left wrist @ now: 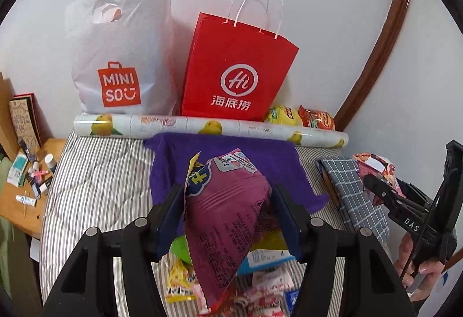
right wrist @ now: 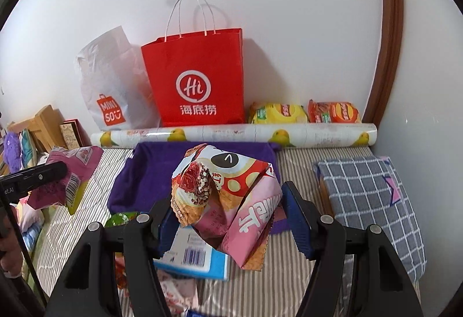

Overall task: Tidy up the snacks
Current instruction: 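Carry the pink bag and the candy wrapper over the purple towel with both grippers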

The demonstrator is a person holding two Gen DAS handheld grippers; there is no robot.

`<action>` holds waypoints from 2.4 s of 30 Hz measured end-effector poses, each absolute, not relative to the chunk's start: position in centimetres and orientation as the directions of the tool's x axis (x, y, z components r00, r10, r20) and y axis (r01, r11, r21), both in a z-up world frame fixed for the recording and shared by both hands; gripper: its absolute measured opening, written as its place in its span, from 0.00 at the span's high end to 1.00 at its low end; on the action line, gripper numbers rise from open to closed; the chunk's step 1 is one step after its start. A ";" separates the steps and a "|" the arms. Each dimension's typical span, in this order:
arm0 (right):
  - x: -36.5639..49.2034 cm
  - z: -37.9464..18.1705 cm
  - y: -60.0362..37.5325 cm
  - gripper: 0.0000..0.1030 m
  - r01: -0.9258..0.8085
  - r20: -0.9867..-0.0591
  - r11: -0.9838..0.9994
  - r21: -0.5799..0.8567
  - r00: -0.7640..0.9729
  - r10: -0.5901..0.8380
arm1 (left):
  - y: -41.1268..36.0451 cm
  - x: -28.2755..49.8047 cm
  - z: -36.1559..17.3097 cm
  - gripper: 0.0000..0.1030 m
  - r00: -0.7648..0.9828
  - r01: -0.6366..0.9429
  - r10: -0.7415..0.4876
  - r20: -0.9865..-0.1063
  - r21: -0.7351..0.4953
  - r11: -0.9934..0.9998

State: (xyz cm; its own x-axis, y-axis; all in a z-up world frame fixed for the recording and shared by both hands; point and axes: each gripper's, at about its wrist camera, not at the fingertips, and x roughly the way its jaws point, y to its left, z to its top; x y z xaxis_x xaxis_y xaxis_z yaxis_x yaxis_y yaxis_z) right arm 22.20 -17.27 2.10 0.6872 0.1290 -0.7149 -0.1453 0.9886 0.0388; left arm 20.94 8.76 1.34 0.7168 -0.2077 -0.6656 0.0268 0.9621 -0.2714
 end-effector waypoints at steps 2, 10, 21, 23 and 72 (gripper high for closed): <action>23.1 2.2 -17.2 0.37 -0.143 -0.710 0.989 0.039 0.692 0.129 | 8.7 22.0 1.3 0.42 0.715 0.028 -0.206 -0.668 -0.267 0.963; 26.7 1.5 -16.2 0.37 -0.165 -0.717 0.985 0.059 0.679 0.157 | 8.3 25.3 0.8 0.42 0.706 0.038 -0.199 -0.679 -0.245 0.969; 31.5 0.2 -15.9 0.37 -0.187 -0.724 0.981 0.055 0.669 0.168 | 9.0 29.2 -0.2 0.42 0.692 0.018 -0.181 -0.699 -0.235 0.972; 32.4 -0.1 -16.0 0.37 -0.185 -0.726 0.981 0.052 0.667 0.164 | 9.1 30.1 -0.6 0.42 0.689 0.014 -0.179 -0.702 -0.234 0.972; 42.3 -15.9 -14.4 0.37 -0.292 -0.922 0.956 -0.028 0.377 0.089 | 9.9 41.0 -13.5 0.42 0.518 -0.030 -0.193 -0.834 -0.243 0.970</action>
